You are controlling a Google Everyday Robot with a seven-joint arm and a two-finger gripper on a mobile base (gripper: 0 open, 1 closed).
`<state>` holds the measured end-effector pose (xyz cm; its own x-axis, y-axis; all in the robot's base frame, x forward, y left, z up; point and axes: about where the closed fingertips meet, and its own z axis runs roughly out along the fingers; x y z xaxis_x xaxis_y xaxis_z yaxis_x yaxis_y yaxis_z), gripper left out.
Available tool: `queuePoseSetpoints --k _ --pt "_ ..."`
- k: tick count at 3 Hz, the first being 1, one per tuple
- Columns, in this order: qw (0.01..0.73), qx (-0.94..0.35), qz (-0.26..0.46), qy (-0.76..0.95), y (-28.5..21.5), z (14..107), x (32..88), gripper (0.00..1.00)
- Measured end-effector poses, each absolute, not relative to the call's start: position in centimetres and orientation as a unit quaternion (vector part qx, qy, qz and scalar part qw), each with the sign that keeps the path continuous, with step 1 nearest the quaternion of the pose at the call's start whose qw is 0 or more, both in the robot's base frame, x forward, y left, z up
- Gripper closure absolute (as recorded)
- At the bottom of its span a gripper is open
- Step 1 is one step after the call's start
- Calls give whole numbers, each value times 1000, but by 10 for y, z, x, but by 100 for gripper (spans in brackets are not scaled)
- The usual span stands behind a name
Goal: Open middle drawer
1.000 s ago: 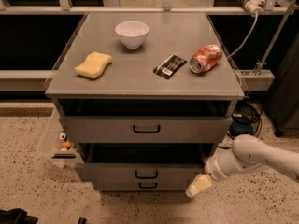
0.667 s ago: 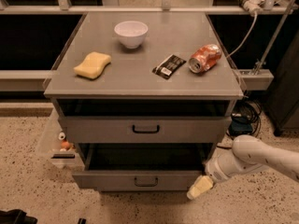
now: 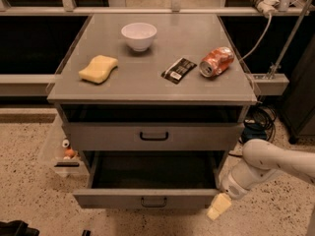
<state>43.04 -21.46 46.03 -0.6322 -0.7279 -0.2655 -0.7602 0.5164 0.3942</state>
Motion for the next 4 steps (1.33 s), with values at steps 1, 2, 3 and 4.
queuePoseSetpoints --k 1,2,3,4 --pt "33 -428 243 870 -215 460 430 0" --pt "25 -433 250 866 -212 458 428 0" --pt "-6 -434 279 857 -216 444 399 0" --pt "-6 -434 279 857 -216 449 399 0"
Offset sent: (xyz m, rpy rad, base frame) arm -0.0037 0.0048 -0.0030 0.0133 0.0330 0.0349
